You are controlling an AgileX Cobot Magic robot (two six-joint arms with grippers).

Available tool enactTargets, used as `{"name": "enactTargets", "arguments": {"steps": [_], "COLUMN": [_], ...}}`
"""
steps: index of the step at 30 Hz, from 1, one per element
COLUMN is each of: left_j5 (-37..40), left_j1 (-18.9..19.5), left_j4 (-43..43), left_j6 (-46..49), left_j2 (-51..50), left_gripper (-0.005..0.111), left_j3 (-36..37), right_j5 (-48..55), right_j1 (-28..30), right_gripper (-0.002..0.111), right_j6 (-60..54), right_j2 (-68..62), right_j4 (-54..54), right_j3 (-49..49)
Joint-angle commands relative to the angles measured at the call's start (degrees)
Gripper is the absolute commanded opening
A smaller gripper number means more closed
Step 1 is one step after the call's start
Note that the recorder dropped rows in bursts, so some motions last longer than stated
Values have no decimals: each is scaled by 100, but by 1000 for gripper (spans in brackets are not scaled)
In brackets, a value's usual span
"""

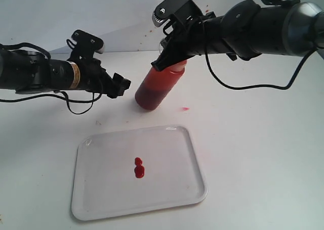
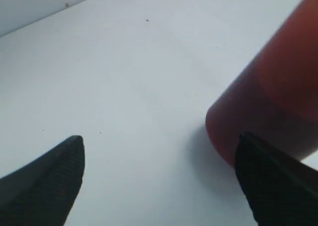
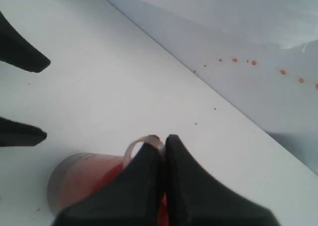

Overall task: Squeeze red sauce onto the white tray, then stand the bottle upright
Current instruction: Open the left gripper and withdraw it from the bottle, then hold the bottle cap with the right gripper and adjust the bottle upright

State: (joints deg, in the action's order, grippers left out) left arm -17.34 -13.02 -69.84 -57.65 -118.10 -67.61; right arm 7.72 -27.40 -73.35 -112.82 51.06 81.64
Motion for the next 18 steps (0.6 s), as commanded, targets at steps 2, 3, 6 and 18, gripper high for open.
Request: {"name": "enactTargets", "arguments": {"steps": [2,3,6,18], "left_j5": [-378,-438,-720,-877], "left_j1": [36,36,36,46], "left_j4": [598,648,749,936], "left_j6": [436,396,393,598], "left_j2": [-334,-410,-550,-604], "left_gripper": [78,78,78,78], "left_j3": [-2,-2,-2,-2], "right_j5": [116,59,-99,-228], "right_j1": [-229,-277,-437,-605], "right_gripper": [0,0,0,0], "right_j6": [48,48,48,48], "right_j2": [53,53,53,53], "right_j4": [78,78,78,78], "right_j3": [49,49,49,49]}}
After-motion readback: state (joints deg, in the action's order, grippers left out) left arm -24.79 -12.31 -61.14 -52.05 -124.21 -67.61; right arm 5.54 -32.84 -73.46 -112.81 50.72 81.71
